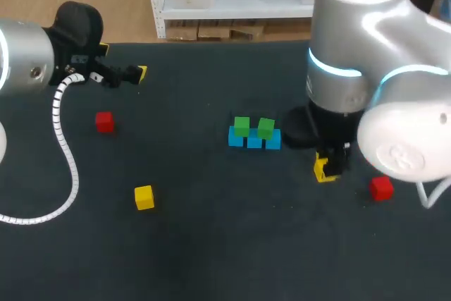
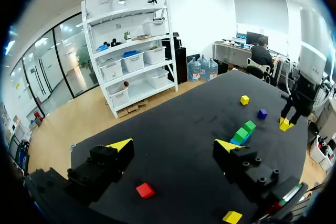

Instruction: Place the blue cubes, place green cubes on the blue cubes, place the yellow cubes on the green cubes, then place the red cubes on the yellow cubes, and place purple cube on the red cubes.

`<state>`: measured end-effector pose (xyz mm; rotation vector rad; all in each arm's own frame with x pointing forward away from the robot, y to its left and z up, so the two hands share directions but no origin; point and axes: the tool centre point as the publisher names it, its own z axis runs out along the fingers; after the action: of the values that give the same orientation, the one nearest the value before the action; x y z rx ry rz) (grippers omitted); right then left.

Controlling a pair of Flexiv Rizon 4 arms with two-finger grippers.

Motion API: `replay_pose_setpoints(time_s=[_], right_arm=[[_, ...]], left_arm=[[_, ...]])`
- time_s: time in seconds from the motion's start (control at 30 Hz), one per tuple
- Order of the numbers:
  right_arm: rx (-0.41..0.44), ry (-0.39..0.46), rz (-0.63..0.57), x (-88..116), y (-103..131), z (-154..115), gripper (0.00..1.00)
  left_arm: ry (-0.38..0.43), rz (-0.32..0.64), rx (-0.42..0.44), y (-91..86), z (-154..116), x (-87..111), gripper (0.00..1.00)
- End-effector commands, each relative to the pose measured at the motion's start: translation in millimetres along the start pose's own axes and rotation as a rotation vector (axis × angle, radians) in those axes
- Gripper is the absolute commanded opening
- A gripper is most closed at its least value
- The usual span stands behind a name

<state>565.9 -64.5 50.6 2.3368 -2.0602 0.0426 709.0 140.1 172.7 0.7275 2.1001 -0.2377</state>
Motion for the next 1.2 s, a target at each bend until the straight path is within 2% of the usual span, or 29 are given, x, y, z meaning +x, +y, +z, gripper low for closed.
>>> replay_pose_setpoints(time_s=[0.03, 0.27, 0.43, 0.53, 0.87, 1.0, 1.2], right_arm=[[0.024, 0.005, -0.024, -8.0, -11.8, -18.9, 0.00], [0.109, 0.005, -0.124, -44.9, -37.2, -40.3, 0.00], [0.118, -0.006, -0.149, -66.9, -55.9, -48.1, 0.00], [0.071, -0.026, -0.114, -75.3, -69.4, -49.7, 0.00], [0.008, 0.043, -0.025, -95.1, -110.1, -38.0, 0.00], [-0.021, 0.031, 0.029, -101.5, -122.3, -34.2, 0.00], [-0.056, 0.002, 0.107, -100.2, -131.1, -28.4, 0.00]], left_arm=[[-0.003, 0.001, 0.007, 1.6, -0.2, 0.7, 1.00], [-0.003, 0.001, 0.007, 1.6, -0.2, 0.7, 1.00], [-0.003, 0.001, 0.007, 1.6, -0.2, 0.7, 1.00], [-0.003, 0.001, 0.007, 1.6, -0.2, 0.7, 1.00], [-0.003, 0.001, 0.007, 1.6, -0.2, 0.7, 1.00], [-0.003, 0.001, 0.007, 1.6, -0.2, 0.7, 1.00], [-0.003, 0.001, 0.007, 1.6, -0.2, 0.7, 1.00]])
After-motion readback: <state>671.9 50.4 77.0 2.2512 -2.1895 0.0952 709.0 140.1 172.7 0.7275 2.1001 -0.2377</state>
